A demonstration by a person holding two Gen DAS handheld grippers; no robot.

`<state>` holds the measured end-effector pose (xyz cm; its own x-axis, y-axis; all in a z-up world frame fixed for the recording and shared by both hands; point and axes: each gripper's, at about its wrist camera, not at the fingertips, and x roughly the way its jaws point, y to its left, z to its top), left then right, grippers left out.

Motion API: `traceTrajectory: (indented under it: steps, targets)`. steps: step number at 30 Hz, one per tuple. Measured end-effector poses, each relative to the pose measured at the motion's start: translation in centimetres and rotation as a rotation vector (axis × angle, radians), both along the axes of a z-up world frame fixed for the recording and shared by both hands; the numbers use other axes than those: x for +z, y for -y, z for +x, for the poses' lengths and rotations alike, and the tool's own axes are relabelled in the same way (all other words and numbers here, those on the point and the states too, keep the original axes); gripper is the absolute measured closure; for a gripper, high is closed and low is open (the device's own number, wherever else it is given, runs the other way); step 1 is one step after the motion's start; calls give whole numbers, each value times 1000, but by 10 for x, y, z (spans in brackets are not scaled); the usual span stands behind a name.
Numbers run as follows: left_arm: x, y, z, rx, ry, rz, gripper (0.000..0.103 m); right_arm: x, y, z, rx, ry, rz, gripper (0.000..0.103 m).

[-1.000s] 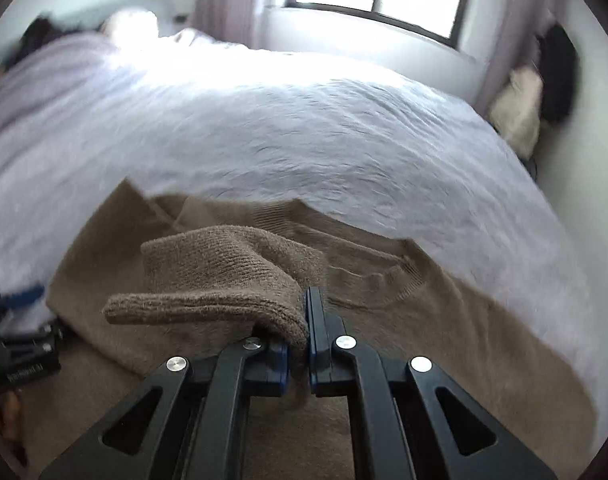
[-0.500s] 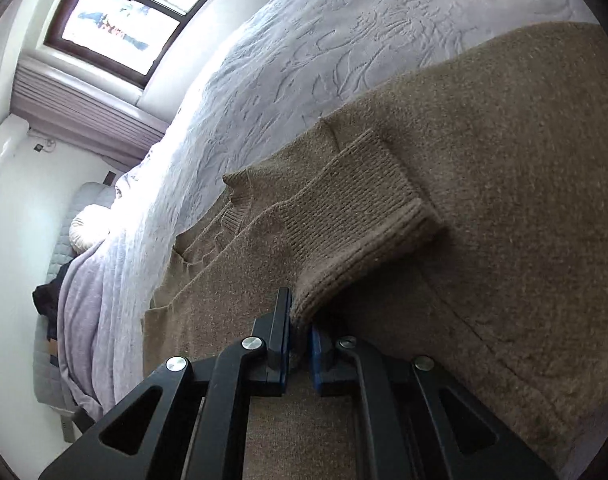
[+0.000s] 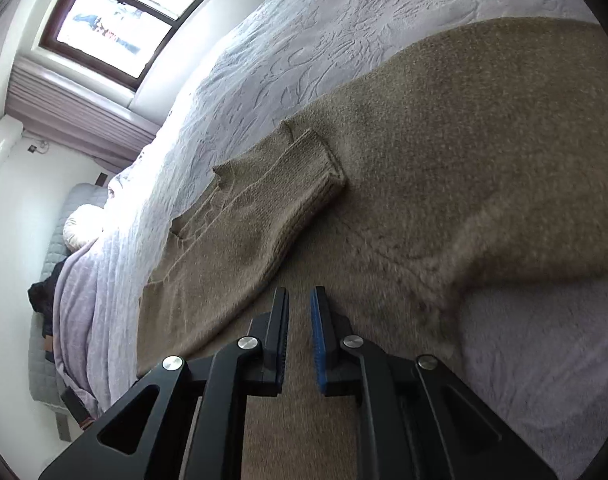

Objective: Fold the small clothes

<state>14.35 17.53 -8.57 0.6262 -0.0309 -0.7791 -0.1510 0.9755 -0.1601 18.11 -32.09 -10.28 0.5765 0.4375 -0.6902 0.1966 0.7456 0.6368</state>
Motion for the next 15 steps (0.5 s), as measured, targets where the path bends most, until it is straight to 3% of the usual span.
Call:
traceTrajectory:
  steps: [2,3,7,11,14,15]
  targets:
    - [11,-6,1,-52,17,-45,12,1,-6,-15,39,30,23,54]
    - [17,-7,7,-86,23,-78,12,2,-11,-23,59,50,28,50]
    - [11,4,56,-236,-57,-213,12,0,-40,-36,147,95,-32,45]
    - [-18,18,109,-266,-169,-219,12,-7,-57,-42,168,113,-146,45]
    - [-31,20,119,-256,-205,-244,25,-10,-57,-42,168,122,-161,45]
    - [-29,20,118,-265,-194,-254,45,-11,-56,-43,168,129,-160,45]
